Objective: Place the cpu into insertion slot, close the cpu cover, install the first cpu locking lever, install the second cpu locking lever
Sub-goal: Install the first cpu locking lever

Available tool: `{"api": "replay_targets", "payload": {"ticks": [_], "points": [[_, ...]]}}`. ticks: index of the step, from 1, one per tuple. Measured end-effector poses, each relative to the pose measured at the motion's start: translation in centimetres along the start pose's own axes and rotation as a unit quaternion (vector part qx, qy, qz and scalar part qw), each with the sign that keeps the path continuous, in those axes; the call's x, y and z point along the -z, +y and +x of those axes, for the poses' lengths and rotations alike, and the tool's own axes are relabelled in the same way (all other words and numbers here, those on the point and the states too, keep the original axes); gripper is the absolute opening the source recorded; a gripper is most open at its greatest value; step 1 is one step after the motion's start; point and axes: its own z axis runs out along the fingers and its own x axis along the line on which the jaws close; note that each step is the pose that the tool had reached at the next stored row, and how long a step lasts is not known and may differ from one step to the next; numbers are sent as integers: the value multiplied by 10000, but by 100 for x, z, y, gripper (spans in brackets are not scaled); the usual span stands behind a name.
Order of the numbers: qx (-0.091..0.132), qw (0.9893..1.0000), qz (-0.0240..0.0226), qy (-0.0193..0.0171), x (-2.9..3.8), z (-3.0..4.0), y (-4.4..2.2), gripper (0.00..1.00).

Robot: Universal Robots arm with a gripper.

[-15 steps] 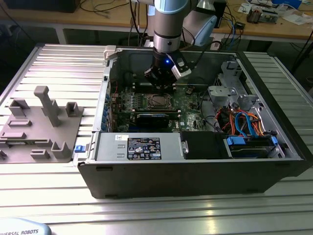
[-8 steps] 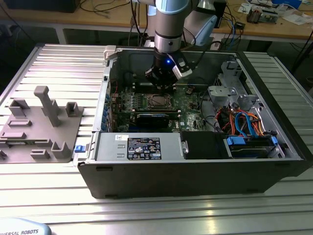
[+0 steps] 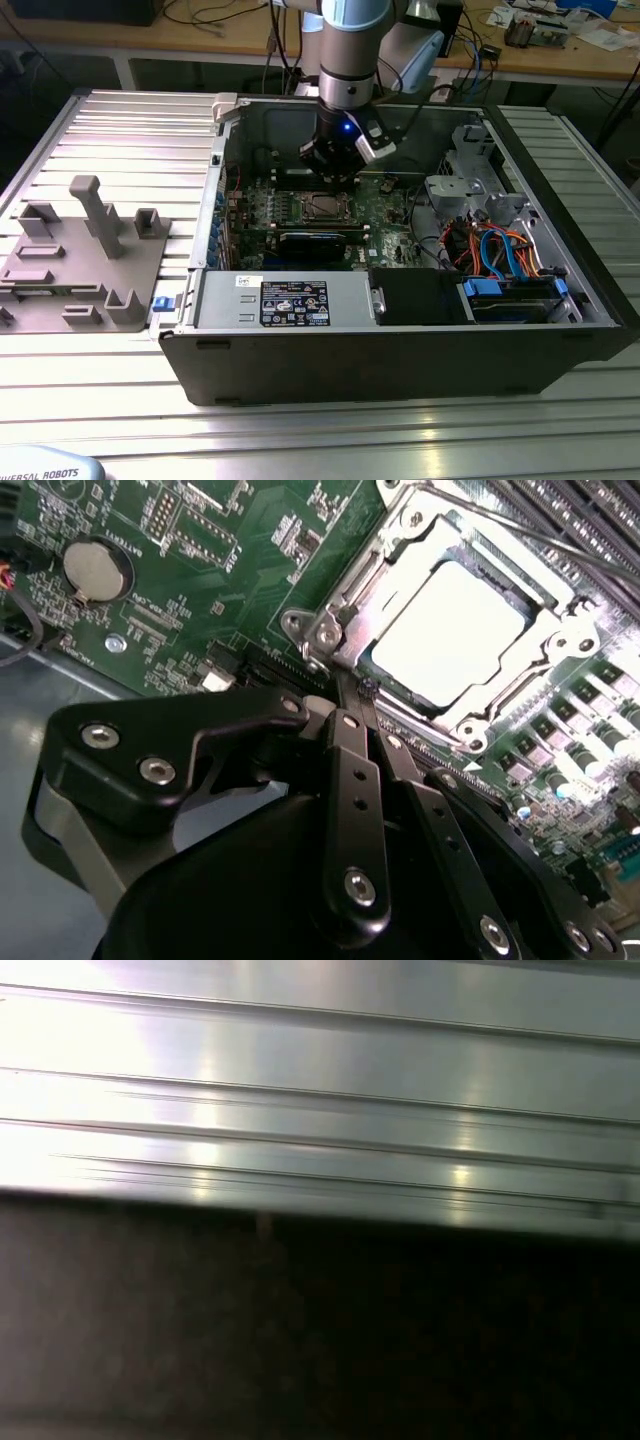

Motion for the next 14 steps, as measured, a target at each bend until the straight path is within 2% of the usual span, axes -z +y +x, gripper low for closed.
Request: {"api": "replay_targets", "payload": {"ticks": [6, 11, 14], "points": [[0, 10000, -26, -4, 14, -2, 1, 11], [0, 10000, -26, -2, 69, -2, 1, 11], [0, 10000, -26, -3, 72, 0, -32, 11]]}}
